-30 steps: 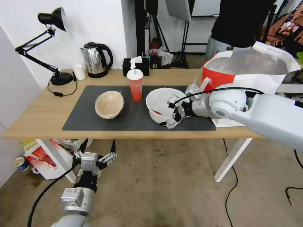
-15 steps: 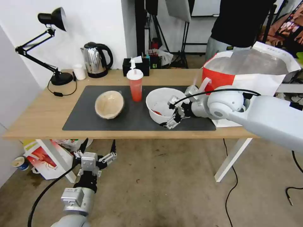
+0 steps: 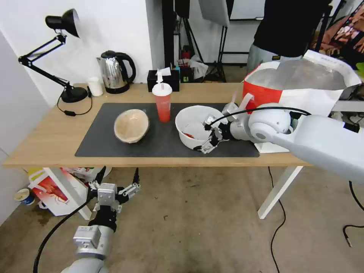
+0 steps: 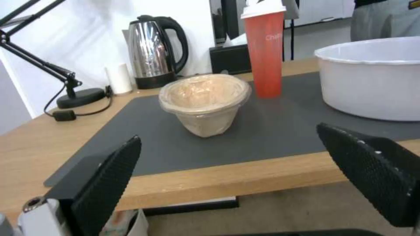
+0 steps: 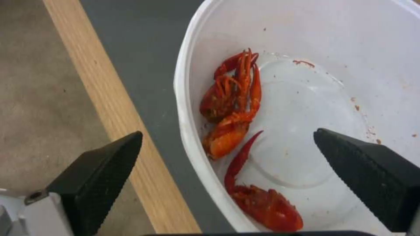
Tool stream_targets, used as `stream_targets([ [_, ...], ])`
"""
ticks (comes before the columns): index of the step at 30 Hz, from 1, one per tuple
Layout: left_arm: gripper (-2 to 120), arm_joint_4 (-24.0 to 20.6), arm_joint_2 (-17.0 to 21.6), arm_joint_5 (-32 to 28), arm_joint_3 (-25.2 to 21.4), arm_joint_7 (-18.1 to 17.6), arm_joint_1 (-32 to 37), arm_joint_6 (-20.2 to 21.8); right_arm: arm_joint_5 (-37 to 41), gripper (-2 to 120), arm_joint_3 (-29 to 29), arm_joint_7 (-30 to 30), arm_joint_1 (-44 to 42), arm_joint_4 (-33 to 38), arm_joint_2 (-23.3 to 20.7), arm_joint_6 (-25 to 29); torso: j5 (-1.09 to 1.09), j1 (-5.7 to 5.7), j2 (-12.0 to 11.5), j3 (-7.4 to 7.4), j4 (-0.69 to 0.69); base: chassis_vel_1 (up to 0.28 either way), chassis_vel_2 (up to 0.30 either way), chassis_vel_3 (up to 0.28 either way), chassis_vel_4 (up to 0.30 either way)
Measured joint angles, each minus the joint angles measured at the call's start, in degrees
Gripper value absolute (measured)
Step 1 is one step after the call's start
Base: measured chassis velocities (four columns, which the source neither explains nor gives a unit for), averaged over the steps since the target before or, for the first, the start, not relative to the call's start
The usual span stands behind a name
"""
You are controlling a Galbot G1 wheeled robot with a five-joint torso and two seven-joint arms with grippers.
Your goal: Pick up the trash from the table and place it into the takeout bag.
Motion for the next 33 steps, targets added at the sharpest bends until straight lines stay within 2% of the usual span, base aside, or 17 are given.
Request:
stream_targets([
  [20, 100, 0.00, 0.00, 0.00, 0.00, 0.00, 0.00, 0.00, -0.10, 100, -1.78, 0.22, 1.05, -2.76, 2.97, 0.01, 0.00, 0.00, 0.00, 0.00, 0.01, 0.000, 0.000, 0.000, 0.000],
  [33, 100, 0.00, 0.00, 0.00, 0.00, 0.00, 0.00, 0.00, -0.34, 100, -2.34, 0.12, 0.86, -3.62, 3.05, 0.01, 0.00, 0.00, 0.00, 0.00, 0.00, 0.000, 0.000, 0.000, 0.000],
])
